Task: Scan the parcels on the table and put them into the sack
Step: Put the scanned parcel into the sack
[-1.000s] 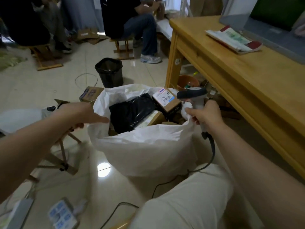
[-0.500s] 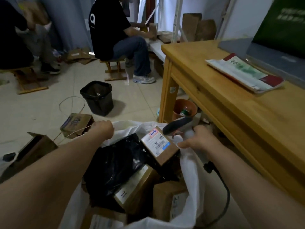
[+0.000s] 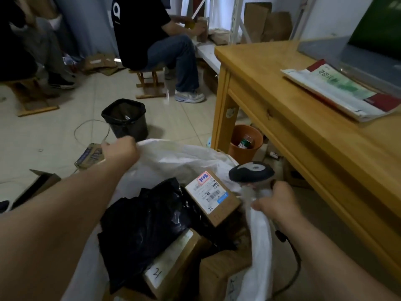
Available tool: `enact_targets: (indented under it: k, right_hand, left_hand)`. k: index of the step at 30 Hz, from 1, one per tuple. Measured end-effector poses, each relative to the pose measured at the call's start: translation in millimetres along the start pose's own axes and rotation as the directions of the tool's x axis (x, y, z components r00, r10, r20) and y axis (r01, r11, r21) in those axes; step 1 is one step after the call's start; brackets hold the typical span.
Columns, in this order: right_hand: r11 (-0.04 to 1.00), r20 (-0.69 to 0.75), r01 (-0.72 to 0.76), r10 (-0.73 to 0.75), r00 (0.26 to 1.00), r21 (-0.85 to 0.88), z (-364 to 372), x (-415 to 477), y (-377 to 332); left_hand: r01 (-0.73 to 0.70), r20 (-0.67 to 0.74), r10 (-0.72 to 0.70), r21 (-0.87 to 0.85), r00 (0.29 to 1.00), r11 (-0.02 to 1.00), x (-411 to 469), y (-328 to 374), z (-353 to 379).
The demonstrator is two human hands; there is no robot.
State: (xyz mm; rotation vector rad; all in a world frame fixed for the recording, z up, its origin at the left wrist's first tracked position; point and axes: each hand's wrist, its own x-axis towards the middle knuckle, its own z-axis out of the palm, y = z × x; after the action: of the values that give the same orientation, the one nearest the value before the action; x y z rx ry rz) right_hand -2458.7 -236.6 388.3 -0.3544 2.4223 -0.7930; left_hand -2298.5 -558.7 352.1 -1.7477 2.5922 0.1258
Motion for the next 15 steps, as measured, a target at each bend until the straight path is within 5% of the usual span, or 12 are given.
enact_targets:
  k: [4,9,15]
  right_hand:
    - [0.996,-0.126,0.07,-0.064,0.99,0.046,-4,-26,4]
    - [0.991,-0.13,0.061,-0.045,0.991,0.118,-11,-65,10]
    - [0.982,-0.078,0.082,-0.069,0.995,0.172,-26,-113,30]
  left_hand:
    - [0.053,-0.192,-0.063,-0.059,0.979,0.997,-6,-10,-49]
    - [0.133,-0.03,-0.132,0.026,0.991,0.991,-47,-11,-45]
    - [-0.194,0.121,0.197,-0.036,0.973,0.98,-132,51,-36]
